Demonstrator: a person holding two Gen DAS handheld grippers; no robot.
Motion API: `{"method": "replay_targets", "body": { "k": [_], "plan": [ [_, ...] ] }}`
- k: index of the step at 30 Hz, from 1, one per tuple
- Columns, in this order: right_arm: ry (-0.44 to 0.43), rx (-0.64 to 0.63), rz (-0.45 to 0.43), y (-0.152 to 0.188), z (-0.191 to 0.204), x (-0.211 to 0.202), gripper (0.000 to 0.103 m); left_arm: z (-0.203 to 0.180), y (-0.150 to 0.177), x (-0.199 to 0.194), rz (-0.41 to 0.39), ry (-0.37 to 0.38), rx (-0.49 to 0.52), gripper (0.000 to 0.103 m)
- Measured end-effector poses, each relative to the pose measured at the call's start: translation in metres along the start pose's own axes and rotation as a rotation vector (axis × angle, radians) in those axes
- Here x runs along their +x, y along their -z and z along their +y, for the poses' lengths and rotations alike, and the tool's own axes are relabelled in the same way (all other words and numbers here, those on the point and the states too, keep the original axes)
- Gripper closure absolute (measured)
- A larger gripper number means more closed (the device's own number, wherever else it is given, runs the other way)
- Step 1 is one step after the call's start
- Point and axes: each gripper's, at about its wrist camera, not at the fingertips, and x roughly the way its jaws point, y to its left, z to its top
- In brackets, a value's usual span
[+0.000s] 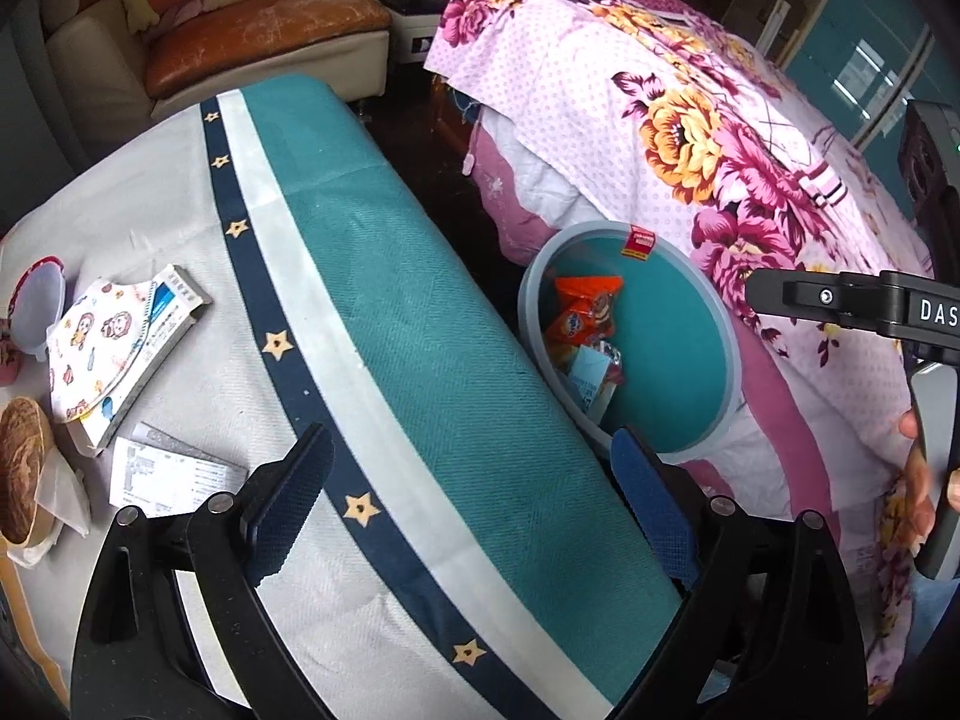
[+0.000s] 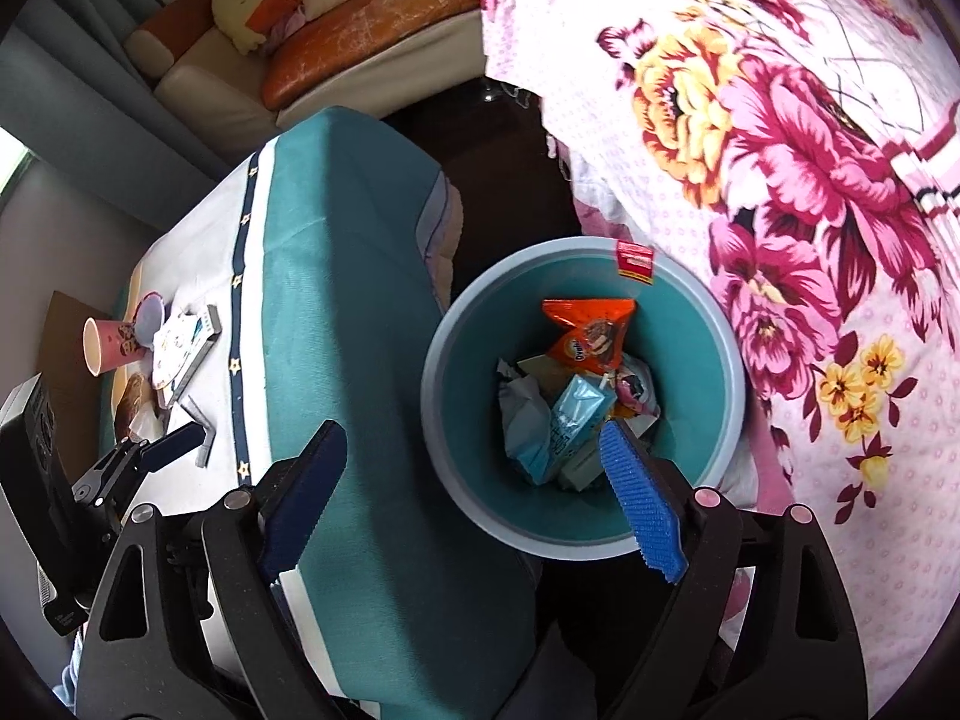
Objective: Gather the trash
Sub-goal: 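Move both tools back over the table toward the cup and bowl, then grasp the pink paper cup rim with left tool while right tool grasps wooden bowl rim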
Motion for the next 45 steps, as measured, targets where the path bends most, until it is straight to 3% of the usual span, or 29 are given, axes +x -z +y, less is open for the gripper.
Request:
{"method": "replay_targets", "body": {
  "k": [12, 25, 32, 38, 45],
  "plan": [
    [-0.012, -0.141, 0.038, 0.007, 0.085, 0.012, 0.021, 0.071, 0.033, -0.042, -0.047, -0.069, -0.098, 0.007],
    [-0.006, -0.34, 0.104, 0.011, 0.193, 0.041, 0.021, 0.198, 0.08, -0.091, -0.096, -0.168, -0.319, 0.007],
    [-0.004, -0.436, 0.155, 0.013, 0.249, 0.069, 0.021, 0.268, 0.09, -0.114, -0.12, -0.214, -0.421, 0.007],
    [-0.004, -0.491, 0.182, 0.008, 0.285, 0.093, 0.021, 0.318, 0.066, -0.134, -0.177, -0.213, -0.488, 0.007],
    [-0.006, -0.509, 0.203, -0.002, 0.306, 0.12, 0.021, 0.345, 0.018, -0.114, -0.164, -0.253, -0.471, 0.007]
  ]
}}
